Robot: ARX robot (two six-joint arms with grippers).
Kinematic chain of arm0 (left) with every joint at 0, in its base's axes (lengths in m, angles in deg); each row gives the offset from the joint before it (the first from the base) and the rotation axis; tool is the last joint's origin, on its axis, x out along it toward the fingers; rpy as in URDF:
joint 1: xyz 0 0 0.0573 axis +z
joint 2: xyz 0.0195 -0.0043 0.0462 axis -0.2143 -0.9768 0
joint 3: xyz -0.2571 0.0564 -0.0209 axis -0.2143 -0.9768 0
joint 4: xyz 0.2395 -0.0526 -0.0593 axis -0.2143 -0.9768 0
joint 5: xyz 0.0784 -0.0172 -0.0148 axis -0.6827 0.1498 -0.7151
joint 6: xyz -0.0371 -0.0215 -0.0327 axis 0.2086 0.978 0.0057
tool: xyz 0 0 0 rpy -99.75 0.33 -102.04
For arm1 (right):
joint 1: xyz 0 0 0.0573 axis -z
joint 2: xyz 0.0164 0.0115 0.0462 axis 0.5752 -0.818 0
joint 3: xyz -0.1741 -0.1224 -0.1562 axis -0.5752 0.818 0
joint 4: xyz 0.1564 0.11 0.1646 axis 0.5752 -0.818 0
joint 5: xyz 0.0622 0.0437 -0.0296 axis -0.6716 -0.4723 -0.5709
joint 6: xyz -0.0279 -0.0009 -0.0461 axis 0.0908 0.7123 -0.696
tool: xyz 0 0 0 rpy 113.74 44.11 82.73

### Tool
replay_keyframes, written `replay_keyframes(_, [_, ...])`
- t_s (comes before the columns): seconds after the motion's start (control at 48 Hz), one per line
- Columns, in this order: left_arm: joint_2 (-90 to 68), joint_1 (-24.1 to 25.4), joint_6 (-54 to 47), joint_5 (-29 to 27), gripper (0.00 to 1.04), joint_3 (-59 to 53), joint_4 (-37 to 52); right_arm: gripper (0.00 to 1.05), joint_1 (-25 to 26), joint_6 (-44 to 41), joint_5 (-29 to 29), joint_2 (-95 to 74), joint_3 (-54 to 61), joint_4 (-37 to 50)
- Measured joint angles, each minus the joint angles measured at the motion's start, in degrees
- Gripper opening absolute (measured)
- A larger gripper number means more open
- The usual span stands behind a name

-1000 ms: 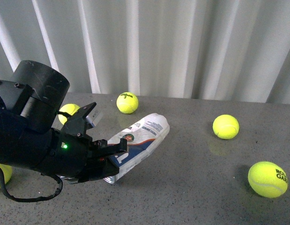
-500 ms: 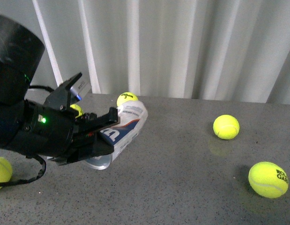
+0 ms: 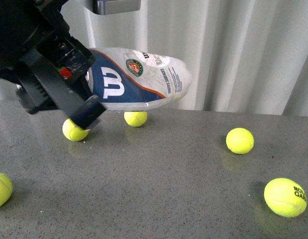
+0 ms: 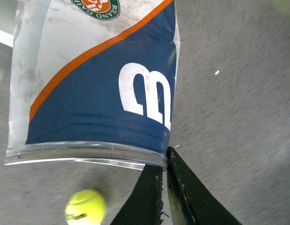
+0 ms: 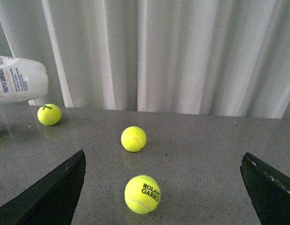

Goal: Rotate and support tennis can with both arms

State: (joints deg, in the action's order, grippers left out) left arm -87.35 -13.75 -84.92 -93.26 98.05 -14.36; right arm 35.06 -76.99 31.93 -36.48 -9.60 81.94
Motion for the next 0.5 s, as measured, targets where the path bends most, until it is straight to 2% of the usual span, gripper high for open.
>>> replay_keyframes(0.104, [-0.52,-0.66,-17.64,-6.73,0.04,5.86,-6.16,0.98,0.0,0.0,0.02,0.0,0.0,0.0])
replay_keyframes(0.208, [-1.27,-1.77,-28.94,-7.37,0.04,11.28,-13.27,0.98,0.0,0.0,0.02,0.0,0.0,0.0])
replay_keyframes(0.375, [-4.52,-4.33,-50.58,-14.51,0.04,19.3,-30.25,0.98,0.0,0.0,0.02,0.0,0.0,0.0])
replay_keyframes(0.5, [-7.28,-5.25,-60.59,-20.9,0.04,20.92,-30.29,0.98,0.0,0.0,0.02,0.0,0.0,0.0])
